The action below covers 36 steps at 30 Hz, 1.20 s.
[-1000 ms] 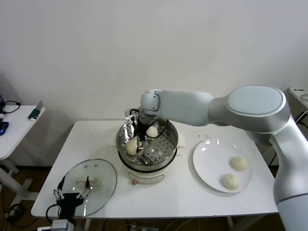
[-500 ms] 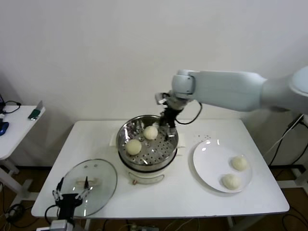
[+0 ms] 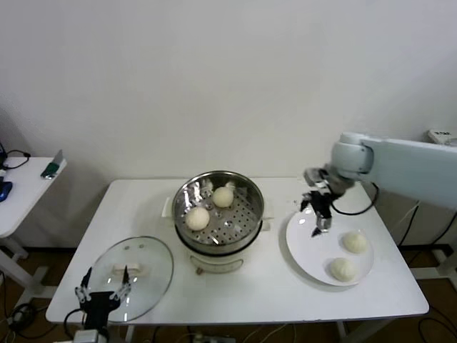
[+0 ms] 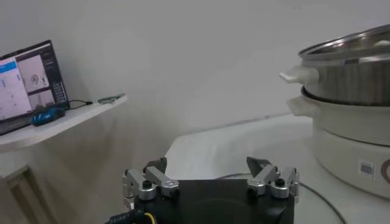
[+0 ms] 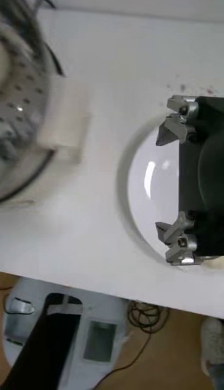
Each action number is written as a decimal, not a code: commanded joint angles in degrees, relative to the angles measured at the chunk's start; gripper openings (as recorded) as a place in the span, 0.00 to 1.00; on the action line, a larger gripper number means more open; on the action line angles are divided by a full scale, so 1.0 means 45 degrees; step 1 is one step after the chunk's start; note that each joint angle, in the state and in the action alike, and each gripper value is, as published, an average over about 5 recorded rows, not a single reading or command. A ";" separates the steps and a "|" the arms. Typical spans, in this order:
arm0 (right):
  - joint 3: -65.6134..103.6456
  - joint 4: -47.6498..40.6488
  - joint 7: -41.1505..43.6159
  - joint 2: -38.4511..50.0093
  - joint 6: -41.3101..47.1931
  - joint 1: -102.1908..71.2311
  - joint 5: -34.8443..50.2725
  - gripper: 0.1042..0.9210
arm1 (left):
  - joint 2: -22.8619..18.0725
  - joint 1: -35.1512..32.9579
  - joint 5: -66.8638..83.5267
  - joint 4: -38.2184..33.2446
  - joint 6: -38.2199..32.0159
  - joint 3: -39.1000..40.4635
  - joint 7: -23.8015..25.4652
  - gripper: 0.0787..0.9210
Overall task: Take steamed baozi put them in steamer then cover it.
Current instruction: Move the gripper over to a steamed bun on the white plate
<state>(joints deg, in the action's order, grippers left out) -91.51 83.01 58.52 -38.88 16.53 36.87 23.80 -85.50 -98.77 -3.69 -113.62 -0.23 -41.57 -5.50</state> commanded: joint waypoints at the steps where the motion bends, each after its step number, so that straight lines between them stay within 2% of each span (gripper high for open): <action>1: 0.1627 -0.0131 0.0227 0.2334 -0.0248 -0.3113 -0.2933 0.88 | -0.0120 -0.0086 -0.0164 -0.0011 0.0060 -0.0053 0.0001 0.88; 27: 0.2264 -0.2025 0.0467 0.0292 -0.0374 -0.4571 -0.3239 0.88 | -0.0312 -0.0022 -0.0362 0.0362 0.0046 -0.0137 -0.0061 0.88; 36: 0.2118 -0.2234 0.0691 0.0086 -0.0419 -0.4221 -0.3026 0.70 | -0.0291 0.0120 -0.0362 0.0466 0.0098 -0.0129 -0.0061 0.88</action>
<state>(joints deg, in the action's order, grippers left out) -82.08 74.17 61.28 -37.67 14.77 18.07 10.33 -86.88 -98.46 -5.25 -111.71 0.14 -42.21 -5.76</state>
